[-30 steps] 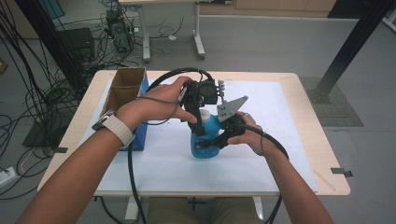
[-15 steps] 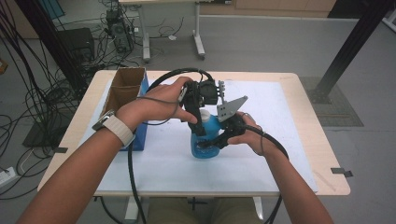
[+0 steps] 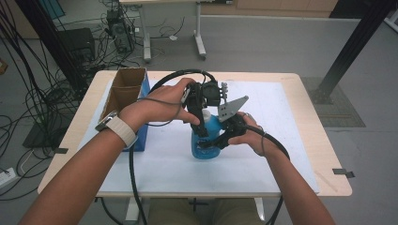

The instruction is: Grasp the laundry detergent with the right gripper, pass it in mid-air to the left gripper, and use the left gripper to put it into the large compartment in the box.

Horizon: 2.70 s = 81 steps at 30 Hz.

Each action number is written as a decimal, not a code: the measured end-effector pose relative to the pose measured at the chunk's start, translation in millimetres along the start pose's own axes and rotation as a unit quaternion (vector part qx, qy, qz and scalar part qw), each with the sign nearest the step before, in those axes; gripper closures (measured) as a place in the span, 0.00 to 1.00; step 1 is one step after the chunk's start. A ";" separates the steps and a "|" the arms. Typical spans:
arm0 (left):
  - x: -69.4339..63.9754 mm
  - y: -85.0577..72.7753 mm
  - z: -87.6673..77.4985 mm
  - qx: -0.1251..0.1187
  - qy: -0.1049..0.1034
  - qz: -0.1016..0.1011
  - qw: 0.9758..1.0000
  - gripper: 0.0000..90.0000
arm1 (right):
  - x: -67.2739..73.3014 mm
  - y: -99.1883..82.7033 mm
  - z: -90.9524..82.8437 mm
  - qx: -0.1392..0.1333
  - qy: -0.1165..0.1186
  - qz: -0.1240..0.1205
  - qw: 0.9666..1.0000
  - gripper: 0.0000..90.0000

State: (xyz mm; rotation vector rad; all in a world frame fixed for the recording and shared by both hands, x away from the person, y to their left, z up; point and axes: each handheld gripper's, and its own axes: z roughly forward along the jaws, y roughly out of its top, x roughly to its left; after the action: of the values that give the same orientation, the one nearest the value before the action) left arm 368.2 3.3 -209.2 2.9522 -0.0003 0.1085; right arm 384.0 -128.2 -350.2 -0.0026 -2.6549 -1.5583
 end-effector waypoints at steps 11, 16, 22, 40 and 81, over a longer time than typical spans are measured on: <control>-2.4 5.8 8.7 0.020 -0.001 0.005 1.000 0.08 | 2.6 3.7 0.4 0.003 0.005 -0.002 1.000 0.48; -2.3 5.5 14.0 0.021 -0.006 0.002 1.000 0.10 | 4.1 5.8 -1.5 -0.002 0.007 0.002 1.000 0.48; -2.4 5.4 17.8 0.022 -0.006 0.002 1.000 0.11 | 5.4 5.8 -2.1 0.000 0.009 0.002 1.000 0.48; -4.4 7.3 24.5 0.035 -0.008 0.013 0.999 0.22 | 6.9 6.4 -0.2 0.002 0.010 0.001 1.000 0.48; -5.1 3.6 33.2 0.039 -0.023 0.011 0.999 0.40 | 8.0 5.7 4.0 0.007 0.022 -0.002 1.000 0.48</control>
State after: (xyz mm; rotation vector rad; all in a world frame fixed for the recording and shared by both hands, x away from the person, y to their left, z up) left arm 365.6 -6.5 -241.4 3.0332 -0.0342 0.0450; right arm 376.1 -122.2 -346.7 0.0371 -2.6328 -1.5233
